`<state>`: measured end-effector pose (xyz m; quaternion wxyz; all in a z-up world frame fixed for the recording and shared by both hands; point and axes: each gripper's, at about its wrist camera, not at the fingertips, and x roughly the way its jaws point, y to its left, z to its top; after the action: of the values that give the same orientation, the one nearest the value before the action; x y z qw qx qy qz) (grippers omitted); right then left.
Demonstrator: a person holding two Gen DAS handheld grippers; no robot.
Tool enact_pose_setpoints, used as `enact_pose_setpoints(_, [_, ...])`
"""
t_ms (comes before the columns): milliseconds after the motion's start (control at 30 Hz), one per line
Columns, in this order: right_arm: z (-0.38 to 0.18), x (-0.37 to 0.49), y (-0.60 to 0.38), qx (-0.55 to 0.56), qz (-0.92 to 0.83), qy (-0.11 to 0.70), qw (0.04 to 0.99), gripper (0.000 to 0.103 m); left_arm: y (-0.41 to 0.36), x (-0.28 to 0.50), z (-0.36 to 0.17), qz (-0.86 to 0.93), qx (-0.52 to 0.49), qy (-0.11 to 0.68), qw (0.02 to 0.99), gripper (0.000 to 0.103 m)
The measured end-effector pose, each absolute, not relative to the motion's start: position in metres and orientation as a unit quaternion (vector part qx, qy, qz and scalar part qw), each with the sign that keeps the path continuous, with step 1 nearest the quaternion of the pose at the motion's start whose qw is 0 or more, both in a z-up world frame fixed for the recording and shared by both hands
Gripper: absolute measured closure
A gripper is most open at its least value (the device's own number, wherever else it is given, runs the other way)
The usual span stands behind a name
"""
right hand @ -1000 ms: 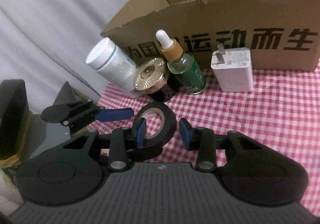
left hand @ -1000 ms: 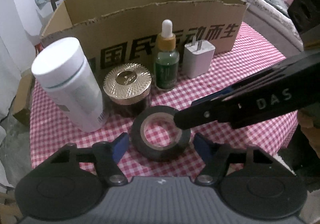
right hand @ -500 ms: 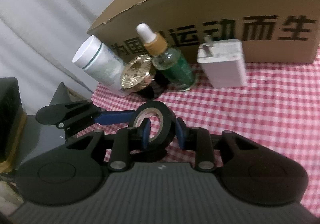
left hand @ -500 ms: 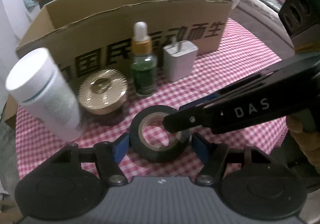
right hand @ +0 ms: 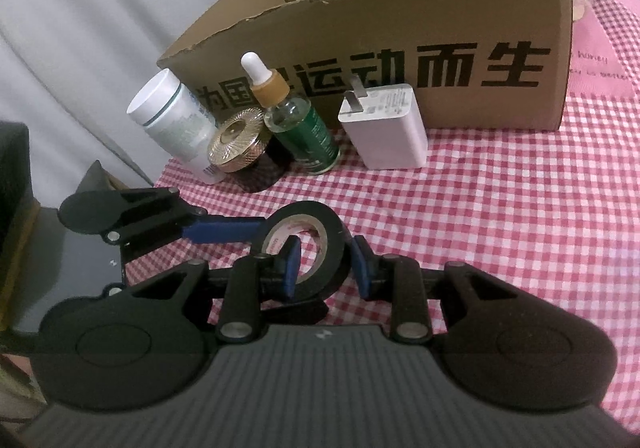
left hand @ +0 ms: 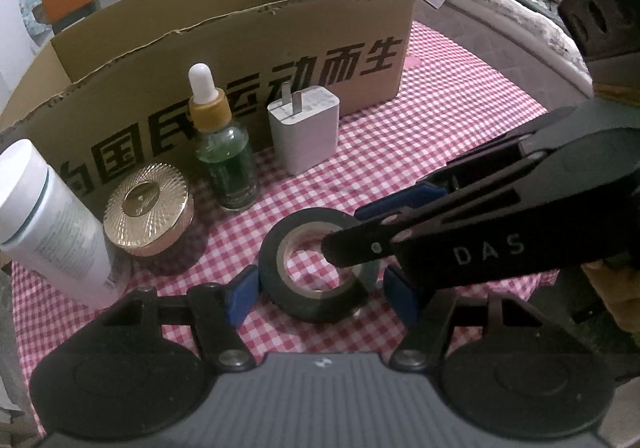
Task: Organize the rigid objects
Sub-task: 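Close the right gripper on the rim of the black tape roll, then carry the tape roll with the right gripper into the box and release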
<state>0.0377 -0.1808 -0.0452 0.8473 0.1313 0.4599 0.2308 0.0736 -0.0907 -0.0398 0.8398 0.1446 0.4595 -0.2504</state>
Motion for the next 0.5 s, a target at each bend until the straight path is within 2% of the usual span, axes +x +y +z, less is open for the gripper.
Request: enact_pose_setpoints(500, [-0.0451, 0.0379, -0.1811, 0.134, 0.235, 0.458, 0.847, 0.076, -0.0975, 0.0815, -0.0424, -0.252, 0.151, 0.45, 0.844, 0.032])
